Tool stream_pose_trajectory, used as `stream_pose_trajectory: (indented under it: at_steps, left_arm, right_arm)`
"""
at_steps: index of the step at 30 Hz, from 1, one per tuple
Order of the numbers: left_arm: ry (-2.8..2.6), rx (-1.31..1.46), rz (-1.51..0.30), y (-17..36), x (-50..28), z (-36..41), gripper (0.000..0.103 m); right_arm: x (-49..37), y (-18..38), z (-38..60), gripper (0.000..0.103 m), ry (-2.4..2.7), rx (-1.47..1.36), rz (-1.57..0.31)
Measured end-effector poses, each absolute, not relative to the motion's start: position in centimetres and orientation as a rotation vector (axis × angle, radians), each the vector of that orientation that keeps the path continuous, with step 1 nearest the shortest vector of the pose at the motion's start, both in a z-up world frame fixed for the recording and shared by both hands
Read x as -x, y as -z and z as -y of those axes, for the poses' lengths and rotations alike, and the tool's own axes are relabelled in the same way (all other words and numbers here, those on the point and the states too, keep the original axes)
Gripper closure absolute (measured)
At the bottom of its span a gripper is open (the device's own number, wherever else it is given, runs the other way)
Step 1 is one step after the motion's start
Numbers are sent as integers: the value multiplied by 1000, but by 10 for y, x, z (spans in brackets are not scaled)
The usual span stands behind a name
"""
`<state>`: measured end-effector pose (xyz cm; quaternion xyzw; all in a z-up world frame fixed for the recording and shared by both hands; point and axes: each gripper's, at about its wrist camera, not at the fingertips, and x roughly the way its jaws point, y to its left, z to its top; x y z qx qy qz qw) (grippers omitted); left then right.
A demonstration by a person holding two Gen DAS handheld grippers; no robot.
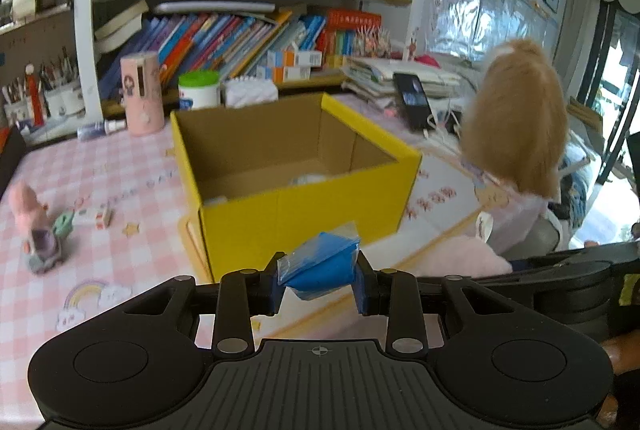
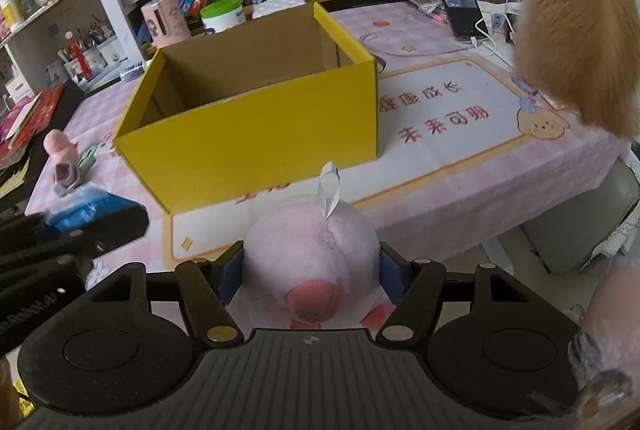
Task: Organize objects
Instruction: 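Carry the plush pig and blue cup in both tools toward the yellow box, then lower the plush pig and blue cup into the box with both tools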
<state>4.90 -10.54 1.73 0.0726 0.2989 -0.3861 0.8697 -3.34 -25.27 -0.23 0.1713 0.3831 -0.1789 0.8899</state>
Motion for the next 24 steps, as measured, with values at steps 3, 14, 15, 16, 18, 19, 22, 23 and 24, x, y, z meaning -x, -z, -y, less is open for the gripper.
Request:
stream_pose_trajectory:
  at_steps: [3, 14, 15, 16, 18, 19, 22, 23, 24]
  left_arm:
    - [797, -150, -600, -24, -57, 117, 72]
    - [700, -144, -525, -42, -103, 152, 72]
    - [691, -146, -518, -43, -106, 155, 72]
    - [679, -155, -511, -44, -111, 160, 72]
    - [657, -174, -514, -42, -117, 168, 72]
    - [644, -181, -524, -39, -122, 172, 72]
    - [607, -196, -562, -28, -134, 182, 72]
    - [595, -199, -585, -23, -139, 186, 72]
    - [584, -202, -604, -19, -143, 188, 72]
  right_arm:
    - [26, -1, 265, 38, 369, -349, -785]
    - [-1, -57, 332, 38, 384, -257, -561]
    - [-6, -61, 337, 38, 379, -250, -544]
    - [-12, -65, 343, 38, 370, -246, -528]
    - [-24, -71, 352, 38, 349, -236, -506]
    - [-31, -73, 354, 38, 333, -230, -500]
    - [-56, -73, 357, 38, 277, -218, -495]
    - [-64, -72, 356, 38, 254, -212, -499]
    - [-73, -70, 354, 38, 230, -204, -506]
